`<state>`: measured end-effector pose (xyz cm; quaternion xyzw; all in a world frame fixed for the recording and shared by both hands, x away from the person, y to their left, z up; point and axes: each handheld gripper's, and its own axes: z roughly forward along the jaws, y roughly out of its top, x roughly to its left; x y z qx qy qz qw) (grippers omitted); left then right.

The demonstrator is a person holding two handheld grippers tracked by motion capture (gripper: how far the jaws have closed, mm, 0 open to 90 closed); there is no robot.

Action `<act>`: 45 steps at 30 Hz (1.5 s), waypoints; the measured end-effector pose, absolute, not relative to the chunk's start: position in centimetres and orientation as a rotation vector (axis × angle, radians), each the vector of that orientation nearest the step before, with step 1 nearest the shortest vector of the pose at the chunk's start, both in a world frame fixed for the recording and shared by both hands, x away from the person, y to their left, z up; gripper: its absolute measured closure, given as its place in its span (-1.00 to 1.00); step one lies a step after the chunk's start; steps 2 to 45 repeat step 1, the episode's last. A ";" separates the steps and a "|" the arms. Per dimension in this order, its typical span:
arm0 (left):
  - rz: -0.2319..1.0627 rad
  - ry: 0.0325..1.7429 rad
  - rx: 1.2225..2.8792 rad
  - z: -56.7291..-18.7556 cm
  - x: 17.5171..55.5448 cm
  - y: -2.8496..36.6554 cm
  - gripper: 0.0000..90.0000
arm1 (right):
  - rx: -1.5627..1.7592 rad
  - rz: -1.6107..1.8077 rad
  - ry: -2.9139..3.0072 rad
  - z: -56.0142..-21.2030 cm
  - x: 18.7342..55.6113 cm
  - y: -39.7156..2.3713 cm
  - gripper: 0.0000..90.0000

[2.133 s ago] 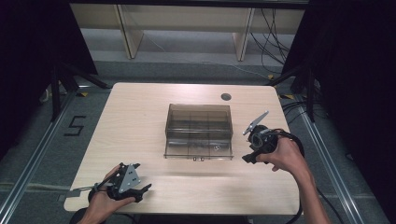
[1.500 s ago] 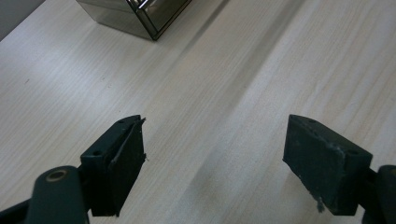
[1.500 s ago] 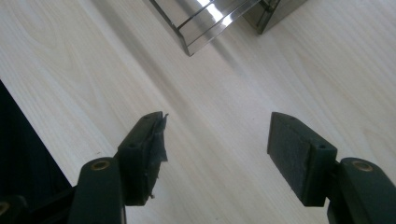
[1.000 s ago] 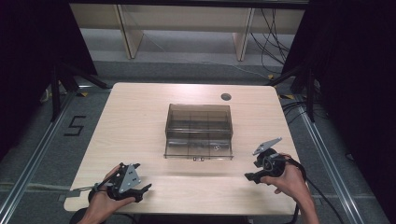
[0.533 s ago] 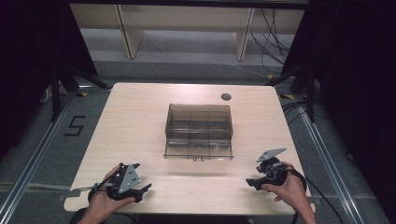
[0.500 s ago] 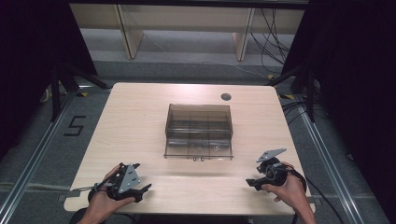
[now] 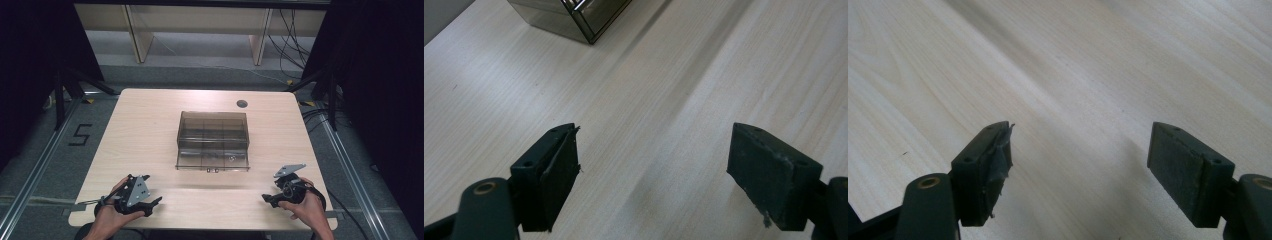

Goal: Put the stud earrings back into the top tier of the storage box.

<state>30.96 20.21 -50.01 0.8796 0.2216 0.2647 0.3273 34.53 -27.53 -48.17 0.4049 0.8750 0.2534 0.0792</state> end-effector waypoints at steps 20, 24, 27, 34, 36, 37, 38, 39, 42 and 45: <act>0.700 0.579 2.308 -50.0 31.0 20.2 -0.56 | 1.154 0.772 2.599 -48.4 34.7 -27.7 -0.44; 0.700 0.579 2.308 -50.0 31.0 20.2 -0.56 | 1.154 0.772 2.599 -48.4 34.7 -27.7 -0.44; 0.700 0.579 2.308 -50.0 31.0 20.2 -0.56 | 1.154 0.772 2.599 -48.4 34.7 -27.7 -0.44; 0.700 0.579 2.308 -50.0 31.0 20.2 -0.56 | 1.154 0.772 2.599 -48.4 34.7 -27.7 -0.44; 0.700 0.579 2.308 -50.0 31.0 20.2 -0.56 | 1.154 0.772 2.599 -48.4 34.7 -27.7 -0.44; 0.700 0.579 2.308 -50.0 31.0 20.2 -0.56 | 1.154 0.772 2.599 -48.4 34.7 -27.7 -0.44; 0.700 0.579 2.308 -50.0 31.0 20.2 -0.56 | 1.154 0.772 2.599 -48.4 34.7 -27.7 -0.44; 0.700 0.579 2.308 -50.0 31.0 20.2 -0.56 | 1.154 0.772 2.599 -48.4 34.7 -27.7 -0.44; 0.700 0.579 2.308 -50.0 31.0 20.2 -0.56 | 1.154 0.772 2.599 -48.4 34.7 -27.7 -0.44; 0.700 0.579 2.308 -50.0 31.0 20.2 -0.56 | 1.154 0.772 2.599 -48.4 34.7 -27.7 -0.44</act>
